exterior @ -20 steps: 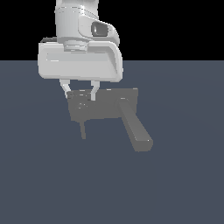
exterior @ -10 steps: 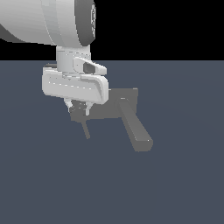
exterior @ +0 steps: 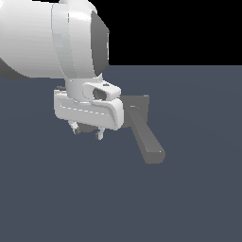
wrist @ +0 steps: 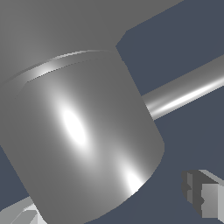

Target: Turn on the faucet by rotating a designated handle.

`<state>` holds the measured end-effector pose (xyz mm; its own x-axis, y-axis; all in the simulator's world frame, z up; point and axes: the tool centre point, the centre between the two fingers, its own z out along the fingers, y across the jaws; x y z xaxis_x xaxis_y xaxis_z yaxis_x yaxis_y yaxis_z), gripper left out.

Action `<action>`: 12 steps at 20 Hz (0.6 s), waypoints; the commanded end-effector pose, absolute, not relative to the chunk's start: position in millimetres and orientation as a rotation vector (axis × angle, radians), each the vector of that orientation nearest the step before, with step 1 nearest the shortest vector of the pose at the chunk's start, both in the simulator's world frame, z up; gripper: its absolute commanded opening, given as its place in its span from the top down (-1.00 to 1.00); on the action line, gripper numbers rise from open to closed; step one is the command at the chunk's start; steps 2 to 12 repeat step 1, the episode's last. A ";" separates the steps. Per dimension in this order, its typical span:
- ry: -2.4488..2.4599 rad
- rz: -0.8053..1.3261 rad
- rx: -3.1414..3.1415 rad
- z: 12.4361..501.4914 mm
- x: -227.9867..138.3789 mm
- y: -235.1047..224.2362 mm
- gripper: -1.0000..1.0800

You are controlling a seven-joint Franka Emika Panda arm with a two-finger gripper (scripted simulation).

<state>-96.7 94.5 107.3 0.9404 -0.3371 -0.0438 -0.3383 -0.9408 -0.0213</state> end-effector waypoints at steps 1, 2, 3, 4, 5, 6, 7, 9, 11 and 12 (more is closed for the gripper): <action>0.533 0.051 -3.056 71.4 -61.7 111.0 -0.37; 0.533 0.051 -3.056 71.4 -61.7 111.0 -0.37; 0.533 0.051 -3.056 71.4 -61.7 111.0 -0.37; 0.533 0.051 -3.056 71.4 -61.7 111.0 -0.37; 0.533 0.051 -3.056 71.4 -61.7 111.0 -0.37; 0.533 0.051 -3.056 71.4 -61.7 111.0 -0.37; 0.533 0.051 -3.056 71.4 -61.7 111.0 -0.37; 0.533 0.051 -3.056 71.4 -61.7 111.0 -0.37; 0.533 0.051 -3.056 71.4 -61.7 111.0 -0.37; 0.533 0.051 -3.056 71.4 -61.7 111.0 -0.37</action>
